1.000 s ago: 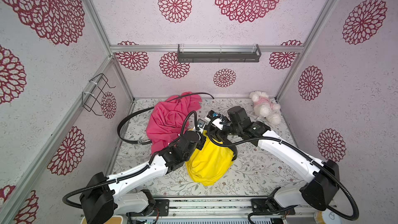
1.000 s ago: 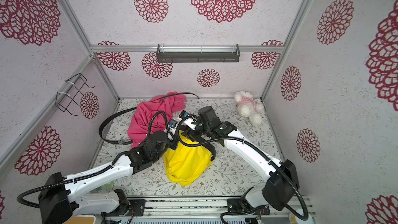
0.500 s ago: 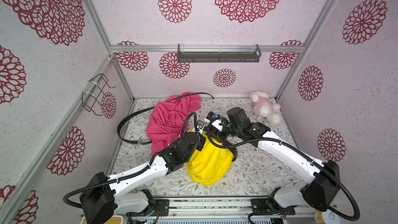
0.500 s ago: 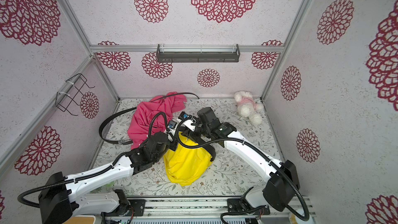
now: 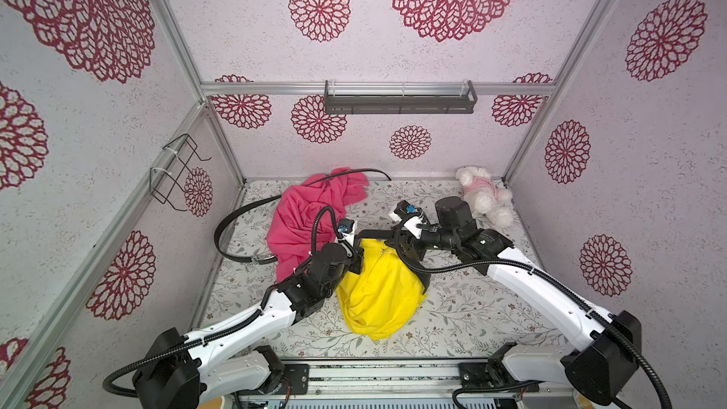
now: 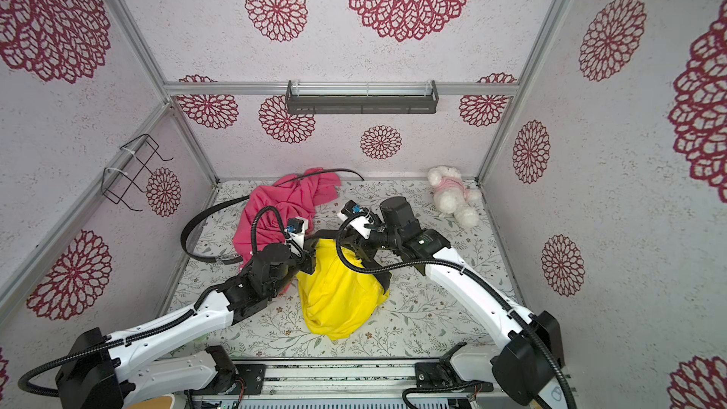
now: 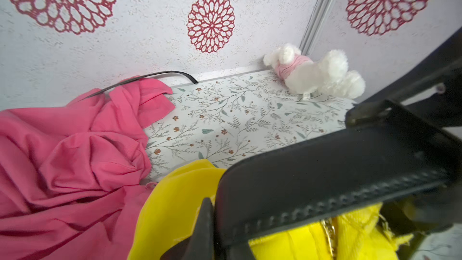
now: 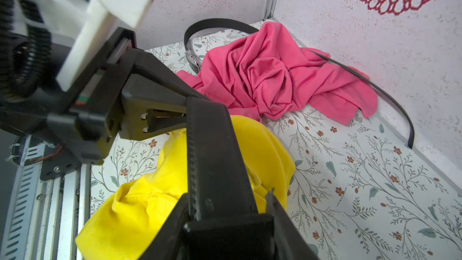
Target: Remove the belt from the trousers
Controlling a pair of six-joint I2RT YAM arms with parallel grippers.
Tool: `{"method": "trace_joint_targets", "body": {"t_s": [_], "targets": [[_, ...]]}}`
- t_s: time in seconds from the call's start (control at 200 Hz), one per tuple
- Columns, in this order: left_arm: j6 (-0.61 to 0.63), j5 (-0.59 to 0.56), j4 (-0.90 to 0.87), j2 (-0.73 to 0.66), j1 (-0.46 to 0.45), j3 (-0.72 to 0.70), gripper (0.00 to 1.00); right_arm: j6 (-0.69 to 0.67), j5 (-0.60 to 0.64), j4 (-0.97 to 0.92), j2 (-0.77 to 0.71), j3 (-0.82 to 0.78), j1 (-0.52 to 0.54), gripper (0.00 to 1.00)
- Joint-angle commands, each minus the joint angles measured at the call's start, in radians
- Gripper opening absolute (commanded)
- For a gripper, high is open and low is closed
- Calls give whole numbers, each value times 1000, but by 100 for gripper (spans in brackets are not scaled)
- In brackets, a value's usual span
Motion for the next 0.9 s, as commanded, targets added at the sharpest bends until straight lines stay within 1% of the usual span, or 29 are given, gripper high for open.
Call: {"method": "trace_joint_targets", "body": {"t_s": [0.0,0.13,0.19,0.255,0.275,0.295,0.325,0.33,0.345,0.355,0.375,0.405,0.445,0.48,0.5,0.55,0.661,0.726,0.896], "targets": [[-132,-272,-144,-64,155,-41,0,27,138,-121,-97,-14,-122,0],[-211,-268,-226,-66,214,-38,0,32,136,-119,-100,-13,-132,0],[-212,-231,-232,-56,213,-30,0,32,113,-127,-84,4,-131,0],[-169,-176,-220,-37,188,-4,1,22,101,-147,-55,36,-119,0],[-153,-170,-224,-26,175,10,7,16,103,-155,-48,45,-113,0],[-136,-162,-231,-16,161,28,16,11,107,-161,-40,56,-106,0],[-105,-151,-245,3,139,58,34,0,114,-174,-30,72,-94,0],[-100,-149,-248,4,137,64,36,-2,115,-176,-27,74,-92,0],[-83,-148,-256,15,124,80,48,-8,117,-183,-23,83,-87,0],[-71,-147,-263,21,115,90,54,-12,118,-188,-18,89,-81,0],[-51,-148,-276,33,96,114,64,-18,118,-196,-12,99,-75,0],[-17,-154,-293,46,68,146,75,-27,117,-213,-2,118,-69,0],[33,-177,-306,57,28,181,85,-37,117,-235,12,141,-62,0],[76,-193,-310,63,-6,207,100,-44,119,-251,22,157,-58,0],[97,-197,-313,64,-21,221,98,-47,120,-260,27,165,-55,0],[149,-208,-315,63,-54,252,97,-52,121,-274,32,177,-51,0],[214,-206,-314,62,-87,303,97,-58,120,-287,28,187,-43,0],[251,-180,-306,67,-92,323,97,-59,122,-288,25,187,-42,0],[333,-65,-293,105,-93,342,97,-56,117,-286,10,189,-41,0]]}}
